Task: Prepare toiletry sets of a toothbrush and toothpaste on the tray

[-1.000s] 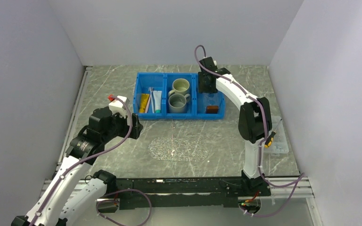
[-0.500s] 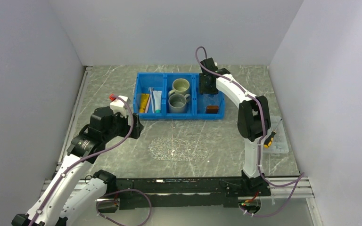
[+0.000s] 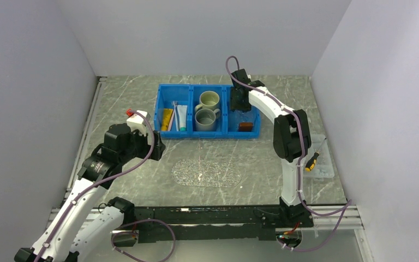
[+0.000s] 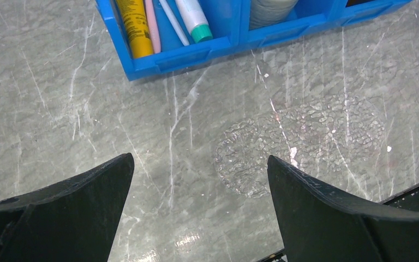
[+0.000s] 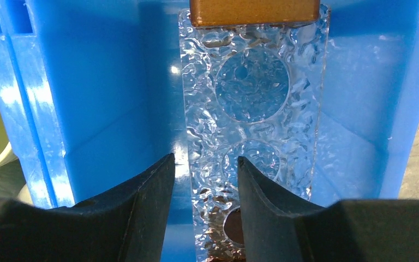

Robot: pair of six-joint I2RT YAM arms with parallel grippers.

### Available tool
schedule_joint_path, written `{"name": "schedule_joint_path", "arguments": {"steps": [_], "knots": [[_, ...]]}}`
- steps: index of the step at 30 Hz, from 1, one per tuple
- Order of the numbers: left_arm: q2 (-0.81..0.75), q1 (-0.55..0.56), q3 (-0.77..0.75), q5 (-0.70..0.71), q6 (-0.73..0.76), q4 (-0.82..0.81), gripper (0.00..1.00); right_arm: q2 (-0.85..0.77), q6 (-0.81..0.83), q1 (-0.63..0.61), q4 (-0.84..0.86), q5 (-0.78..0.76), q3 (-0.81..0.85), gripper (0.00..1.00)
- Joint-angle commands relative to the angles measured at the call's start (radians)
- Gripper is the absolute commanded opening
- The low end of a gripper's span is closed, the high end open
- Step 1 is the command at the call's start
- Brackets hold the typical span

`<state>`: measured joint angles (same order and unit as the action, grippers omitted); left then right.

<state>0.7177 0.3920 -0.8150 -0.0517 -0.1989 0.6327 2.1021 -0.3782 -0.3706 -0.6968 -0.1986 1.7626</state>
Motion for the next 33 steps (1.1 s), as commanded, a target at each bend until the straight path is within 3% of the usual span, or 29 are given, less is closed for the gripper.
{"name": "schedule_joint_path", "arguments": {"steps": [1,8,20,33], "knots": [[0.001,-0.005,-0.001,-0.01,0.016,-0.027,0.99,0.01,-0.015,0.006,0.037,0.005,0.034,0.47],[-0.001,-0.007,0.0,-0.008,0.016,-0.028,0.99,0.024,-0.009,0.006,0.031,0.005,0.043,0.35],[0.0,-0.012,0.001,-0.014,0.018,-0.029,0.99,-0.005,0.011,0.004,0.01,-0.007,0.074,0.0],[-0.008,-0.013,0.001,-0.006,0.016,-0.028,0.99,-0.117,0.036,-0.005,-0.007,-0.051,0.098,0.0]]}}
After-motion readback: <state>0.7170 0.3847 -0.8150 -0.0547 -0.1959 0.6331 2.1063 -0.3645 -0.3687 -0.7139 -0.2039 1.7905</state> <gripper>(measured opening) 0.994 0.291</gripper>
